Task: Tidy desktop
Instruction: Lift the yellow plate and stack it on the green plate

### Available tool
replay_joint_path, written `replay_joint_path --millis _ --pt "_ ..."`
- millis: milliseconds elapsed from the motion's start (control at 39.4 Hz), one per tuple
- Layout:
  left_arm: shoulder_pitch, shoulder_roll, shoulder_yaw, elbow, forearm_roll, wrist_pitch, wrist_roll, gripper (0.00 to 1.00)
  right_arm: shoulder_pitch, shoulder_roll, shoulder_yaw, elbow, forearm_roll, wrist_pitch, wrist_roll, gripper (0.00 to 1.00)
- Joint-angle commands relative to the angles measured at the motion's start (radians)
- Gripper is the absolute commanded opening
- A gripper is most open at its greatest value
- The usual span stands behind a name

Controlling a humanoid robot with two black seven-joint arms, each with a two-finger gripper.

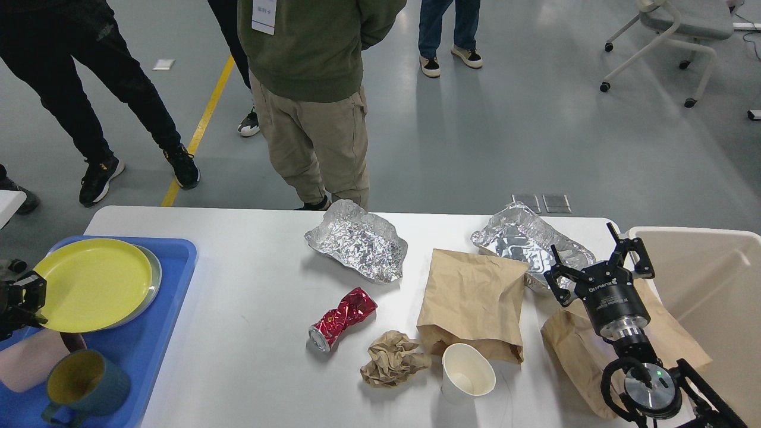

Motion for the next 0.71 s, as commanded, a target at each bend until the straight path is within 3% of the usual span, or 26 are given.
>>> replay_joint_path --millis 0,254,685 --pt "0.096 -0.018 -0.078 0.132 -0.001 0.045 0.026 0.0 0.001 -0.001 0.0 0.0 0.0 0.0 0.0 1.0" --pt "0.206 -0.093 -0.152 0.315 -0.003 0.164 0.065 0.0 0.0 0.001 0.0 0.0 0.0 0.0 0.0 1.0" --pt "0.278 -0.153 -0.226 0.343 0.003 0.152 0.086 0.0 0.001 0.001 0.0 0.0 0.0 0.0 0.0 1.0"
